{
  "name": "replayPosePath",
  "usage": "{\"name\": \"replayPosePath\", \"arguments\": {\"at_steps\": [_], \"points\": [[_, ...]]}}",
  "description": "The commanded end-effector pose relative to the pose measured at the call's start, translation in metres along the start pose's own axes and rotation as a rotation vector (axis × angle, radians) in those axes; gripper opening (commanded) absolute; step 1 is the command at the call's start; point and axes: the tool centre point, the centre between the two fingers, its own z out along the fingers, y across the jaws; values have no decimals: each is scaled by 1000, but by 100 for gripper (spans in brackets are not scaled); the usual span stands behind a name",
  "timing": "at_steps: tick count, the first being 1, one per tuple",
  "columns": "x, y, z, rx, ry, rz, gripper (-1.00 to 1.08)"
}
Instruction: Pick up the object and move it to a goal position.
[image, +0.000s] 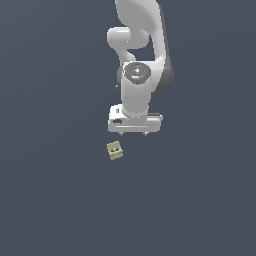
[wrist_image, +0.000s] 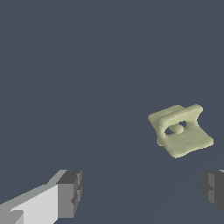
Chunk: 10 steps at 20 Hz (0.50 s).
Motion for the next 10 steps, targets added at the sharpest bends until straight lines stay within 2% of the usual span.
{"name": "replayPosePath", "arguments": {"at_steps": [1, 10], "points": [[0, 0, 0, 0, 0, 0, 100], [2, -12, -10, 8, 15, -54, 100]]}}
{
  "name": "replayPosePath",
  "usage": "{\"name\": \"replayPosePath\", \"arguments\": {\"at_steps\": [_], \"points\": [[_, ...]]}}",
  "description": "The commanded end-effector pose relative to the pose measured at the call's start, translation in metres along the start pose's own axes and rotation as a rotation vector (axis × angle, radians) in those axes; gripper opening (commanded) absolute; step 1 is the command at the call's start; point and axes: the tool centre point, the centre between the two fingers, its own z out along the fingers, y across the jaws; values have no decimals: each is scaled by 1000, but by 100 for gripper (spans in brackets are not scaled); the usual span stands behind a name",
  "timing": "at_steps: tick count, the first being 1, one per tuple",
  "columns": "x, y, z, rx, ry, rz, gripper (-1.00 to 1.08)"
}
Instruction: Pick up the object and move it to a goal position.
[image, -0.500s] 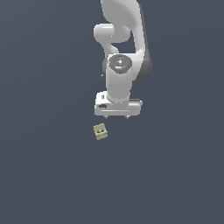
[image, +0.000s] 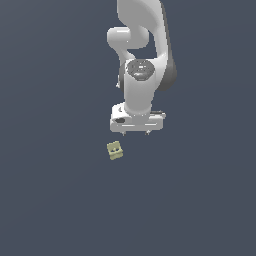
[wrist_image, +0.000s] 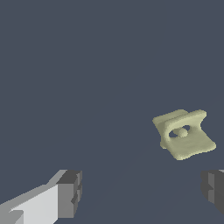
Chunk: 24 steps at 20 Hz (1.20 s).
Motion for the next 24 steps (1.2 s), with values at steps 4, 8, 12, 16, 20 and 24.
{"name": "replayPosePath", "arguments": {"at_steps": [4, 8, 12, 16, 20, 24], "points": [[1, -7, -6, 3, 6, -19, 100], [1, -5, -4, 3, 6, -21, 100], [2, 1, 1, 2, 8, -39, 100], [4, 12, 8, 1, 13, -70, 100], [7, 28, 20, -2, 19, -116, 100], [9, 49, 35, -5, 27, -176, 100]]}}
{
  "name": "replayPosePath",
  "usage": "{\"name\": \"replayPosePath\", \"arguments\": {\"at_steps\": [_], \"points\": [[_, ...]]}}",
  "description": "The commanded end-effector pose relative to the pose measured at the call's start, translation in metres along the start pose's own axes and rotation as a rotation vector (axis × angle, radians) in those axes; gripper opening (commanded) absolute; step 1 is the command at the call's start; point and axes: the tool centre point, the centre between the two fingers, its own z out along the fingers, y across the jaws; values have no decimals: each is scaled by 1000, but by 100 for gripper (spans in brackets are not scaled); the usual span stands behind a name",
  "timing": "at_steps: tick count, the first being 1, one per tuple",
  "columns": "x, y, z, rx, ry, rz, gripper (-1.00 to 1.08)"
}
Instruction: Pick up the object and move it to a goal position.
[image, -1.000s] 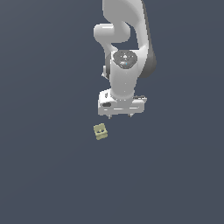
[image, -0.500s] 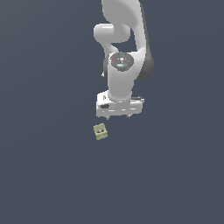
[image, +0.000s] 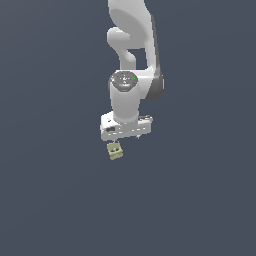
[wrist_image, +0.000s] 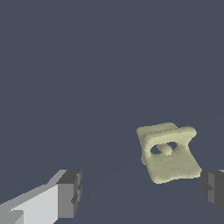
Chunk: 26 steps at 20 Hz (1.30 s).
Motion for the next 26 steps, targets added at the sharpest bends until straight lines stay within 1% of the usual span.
{"name": "replayPosePath", "arguments": {"at_steps": [1, 6, 12, 21, 26], "points": [[-1, 14, 10, -2, 5, -39, 100], [-4, 36, 27, -7, 12, -104, 100], [-8, 52, 39, -11, 18, -153, 100], [-9, 57, 44, -12, 18, -165, 100], [-9, 57, 61, -12, 19, -167, 100]]}}
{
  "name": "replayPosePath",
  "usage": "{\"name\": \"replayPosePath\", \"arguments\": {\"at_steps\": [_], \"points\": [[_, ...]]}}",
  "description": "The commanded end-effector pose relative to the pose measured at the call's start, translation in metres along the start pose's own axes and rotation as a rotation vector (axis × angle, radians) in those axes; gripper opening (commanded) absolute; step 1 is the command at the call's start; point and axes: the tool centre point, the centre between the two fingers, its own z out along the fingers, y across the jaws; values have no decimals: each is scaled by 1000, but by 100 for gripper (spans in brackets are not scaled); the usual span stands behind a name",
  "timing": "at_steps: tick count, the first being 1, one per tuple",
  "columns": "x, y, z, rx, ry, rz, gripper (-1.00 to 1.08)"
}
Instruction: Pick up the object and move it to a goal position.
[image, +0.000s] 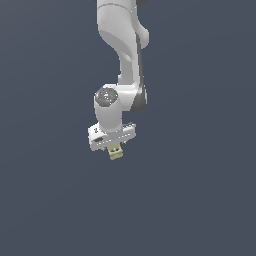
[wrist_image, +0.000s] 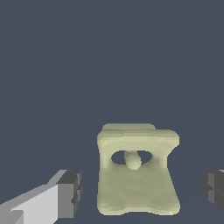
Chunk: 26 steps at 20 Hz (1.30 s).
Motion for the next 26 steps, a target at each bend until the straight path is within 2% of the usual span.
{"name": "replayPosePath", "arguments": {"at_steps": [1, 10, 11, 26], "points": [[-1, -1, 12, 1, -1, -1, 100], [0, 0, 39, 0, -1, -3, 100], [0, 0, 39, 0, -1, -3, -100], [6, 6, 28, -12, 14, 16, -100]]}}
